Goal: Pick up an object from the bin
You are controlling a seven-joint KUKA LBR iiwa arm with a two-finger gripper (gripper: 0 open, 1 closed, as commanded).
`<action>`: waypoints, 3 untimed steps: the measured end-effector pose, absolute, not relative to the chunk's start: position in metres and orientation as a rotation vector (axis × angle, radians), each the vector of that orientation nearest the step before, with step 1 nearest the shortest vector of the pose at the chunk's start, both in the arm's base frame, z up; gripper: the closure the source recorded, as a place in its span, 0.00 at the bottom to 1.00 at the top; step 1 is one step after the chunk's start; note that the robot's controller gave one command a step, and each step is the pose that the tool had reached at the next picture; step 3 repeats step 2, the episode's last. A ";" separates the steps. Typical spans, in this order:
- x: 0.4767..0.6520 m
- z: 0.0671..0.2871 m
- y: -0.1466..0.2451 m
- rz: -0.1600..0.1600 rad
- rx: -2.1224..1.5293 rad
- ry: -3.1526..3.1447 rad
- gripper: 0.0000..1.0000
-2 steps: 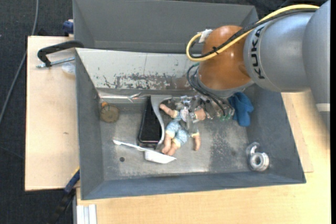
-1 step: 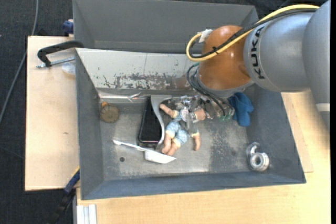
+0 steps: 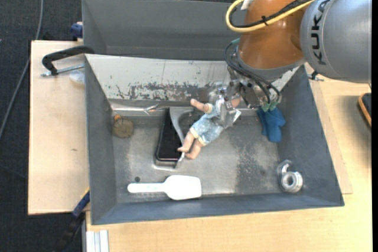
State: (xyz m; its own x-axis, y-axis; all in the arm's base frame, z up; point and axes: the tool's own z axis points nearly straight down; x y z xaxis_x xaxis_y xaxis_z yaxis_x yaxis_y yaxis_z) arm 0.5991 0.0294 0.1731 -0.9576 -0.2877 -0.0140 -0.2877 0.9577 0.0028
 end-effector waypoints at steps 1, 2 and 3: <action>0.599 0.173 0.029 0.008 -0.454 3.095 1.00; 0.596 0.229 0.034 0.009 -0.451 3.098 1.00; 0.596 0.229 0.034 0.009 -0.451 3.098 1.00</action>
Offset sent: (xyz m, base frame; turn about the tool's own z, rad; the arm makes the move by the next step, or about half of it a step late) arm -0.0059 0.0100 0.1375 0.0064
